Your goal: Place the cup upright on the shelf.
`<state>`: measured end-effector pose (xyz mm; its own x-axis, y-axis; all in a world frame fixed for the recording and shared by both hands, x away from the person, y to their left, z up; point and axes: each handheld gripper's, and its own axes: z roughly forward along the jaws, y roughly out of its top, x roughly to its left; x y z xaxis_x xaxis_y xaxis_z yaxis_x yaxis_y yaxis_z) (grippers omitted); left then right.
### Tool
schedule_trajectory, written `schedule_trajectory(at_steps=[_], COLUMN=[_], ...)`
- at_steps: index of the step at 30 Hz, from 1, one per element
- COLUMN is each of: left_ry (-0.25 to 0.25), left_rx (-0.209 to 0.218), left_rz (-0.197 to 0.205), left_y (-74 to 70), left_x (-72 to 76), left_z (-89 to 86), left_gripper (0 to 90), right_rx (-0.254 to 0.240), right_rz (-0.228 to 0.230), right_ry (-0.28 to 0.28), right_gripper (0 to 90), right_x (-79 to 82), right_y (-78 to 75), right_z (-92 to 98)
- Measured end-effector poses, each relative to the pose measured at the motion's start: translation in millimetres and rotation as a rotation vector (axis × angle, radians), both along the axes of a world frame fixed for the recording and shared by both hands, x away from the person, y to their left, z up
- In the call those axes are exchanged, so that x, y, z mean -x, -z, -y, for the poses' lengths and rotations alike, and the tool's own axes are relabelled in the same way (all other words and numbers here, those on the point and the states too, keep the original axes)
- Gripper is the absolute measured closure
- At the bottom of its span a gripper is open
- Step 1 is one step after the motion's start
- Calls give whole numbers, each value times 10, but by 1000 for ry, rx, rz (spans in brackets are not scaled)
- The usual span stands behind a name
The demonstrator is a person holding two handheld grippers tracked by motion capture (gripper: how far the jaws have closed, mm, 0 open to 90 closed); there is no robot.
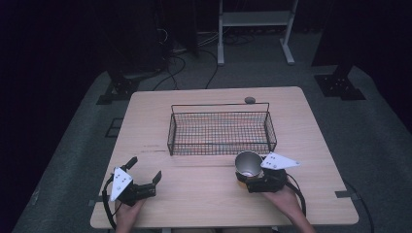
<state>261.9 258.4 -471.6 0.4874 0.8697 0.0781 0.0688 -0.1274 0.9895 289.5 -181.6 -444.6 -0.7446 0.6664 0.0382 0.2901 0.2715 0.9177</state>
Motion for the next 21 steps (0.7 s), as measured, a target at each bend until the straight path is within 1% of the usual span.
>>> schedule_trajectory(at_steps=[5,8,11,15,18,21], left_ry=[0,0,0,0,0,0], left_rx=[1,-1,-2,-2,-4,-3], left_rz=[0,0,0,0,0,-1], left_y=[0,0,0,0,-1,0], left_x=[0,1,1,1,2,1], left_z=[0,1,1,1,2,1], left_gripper=[0,0,0,0,0,0], right_rx=[-22,-16,-24,-22,-36,-34], right_rz=[7,-3,-16,-11,-26,-23], right_ry=[-11,-18,-27,-41,-50,-51], right_gripper=[127,127,127,127,127,127], right_x=[-16,-35,-47,-61,-84,-97], right_y=[-80,-107,-127,-177,-216,-255], right_z=[-2,-5,-10,-15,-5,-1])
